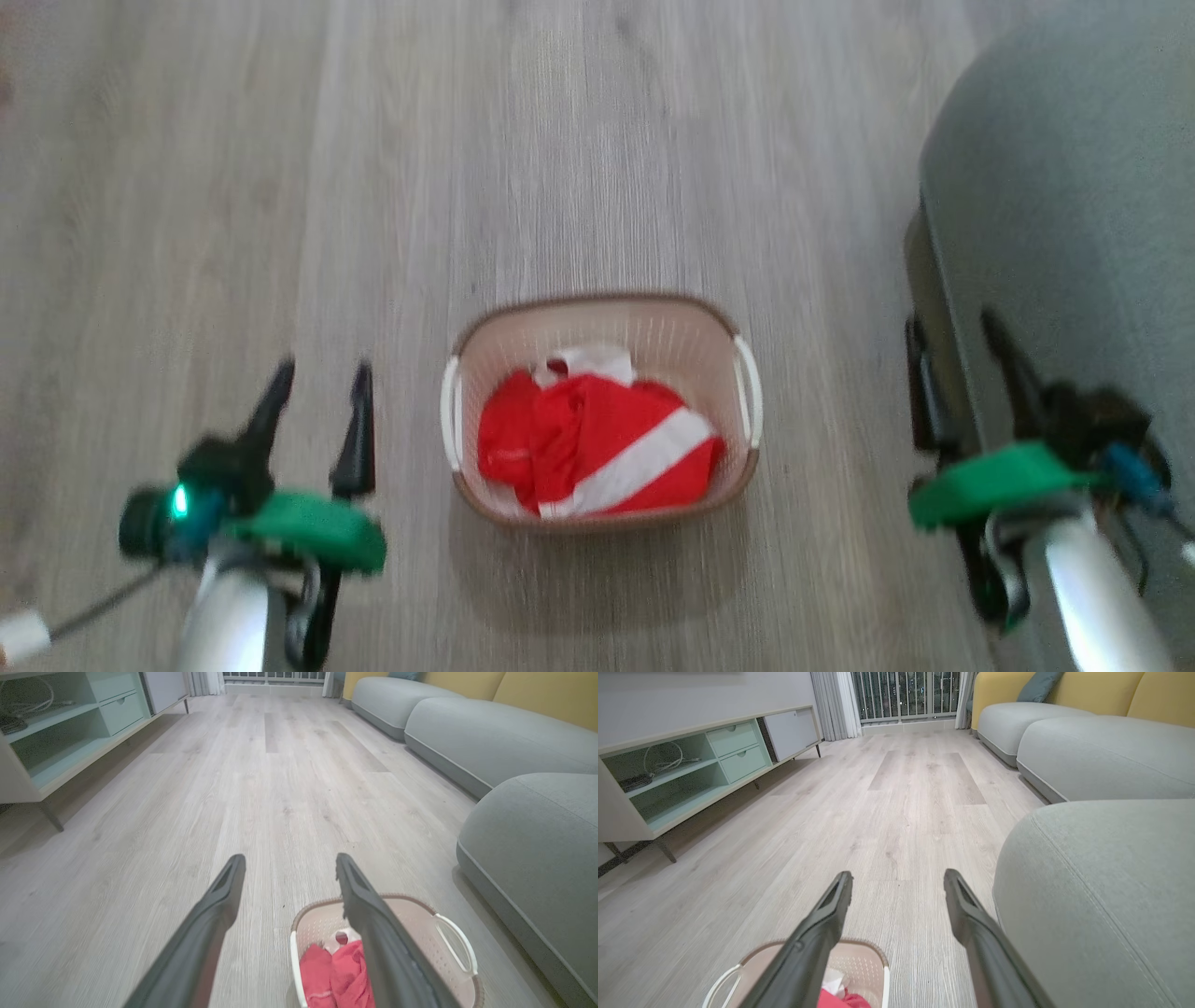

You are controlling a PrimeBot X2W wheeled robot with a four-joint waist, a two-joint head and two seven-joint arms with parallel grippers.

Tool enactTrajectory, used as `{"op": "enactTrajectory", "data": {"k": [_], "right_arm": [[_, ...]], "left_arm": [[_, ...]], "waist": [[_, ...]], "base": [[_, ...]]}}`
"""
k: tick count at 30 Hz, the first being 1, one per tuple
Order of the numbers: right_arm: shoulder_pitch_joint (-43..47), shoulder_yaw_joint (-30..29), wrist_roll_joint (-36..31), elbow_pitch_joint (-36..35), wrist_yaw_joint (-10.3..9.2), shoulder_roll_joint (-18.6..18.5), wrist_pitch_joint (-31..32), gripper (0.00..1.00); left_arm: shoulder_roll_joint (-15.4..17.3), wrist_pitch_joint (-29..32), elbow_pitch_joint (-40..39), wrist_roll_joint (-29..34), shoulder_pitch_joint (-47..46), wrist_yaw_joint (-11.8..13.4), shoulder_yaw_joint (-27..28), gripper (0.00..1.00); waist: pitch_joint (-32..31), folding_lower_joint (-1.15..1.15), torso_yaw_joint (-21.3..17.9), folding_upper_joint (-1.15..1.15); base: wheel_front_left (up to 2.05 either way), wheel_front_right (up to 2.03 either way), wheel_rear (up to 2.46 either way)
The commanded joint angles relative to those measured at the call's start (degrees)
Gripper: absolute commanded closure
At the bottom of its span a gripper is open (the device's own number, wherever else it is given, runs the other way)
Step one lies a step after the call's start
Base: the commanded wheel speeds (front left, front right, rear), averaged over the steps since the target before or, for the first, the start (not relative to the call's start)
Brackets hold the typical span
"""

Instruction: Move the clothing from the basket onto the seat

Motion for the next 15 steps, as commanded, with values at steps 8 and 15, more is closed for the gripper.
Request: {"op": "enactTrajectory", "data": {"k": [8, 15], "right_arm": [[-12.5, 0.9, 0.7, -6.7, -0.01, 0.2, -0.6, 0.0], [-17.8, 1.4, 1.5, -8.3, -0.01, 0.2, -0.6, 0.0]], "left_arm": [[0.7, -0.7, 1.9, 1.0, -16.4, -1.8, -4.5, 0.0], [0.7, -0.5, 17.4, 3.9, -28.1, -2.0, -11.4, 0.0]], "waist": [[20.8, -0.01, -2.1, 0.0], [28.9, -0.01, -4.6, 0.0]], "base": [[0.0, 0.0, 0.0], [0.0, 0.0, 0.0]]}}
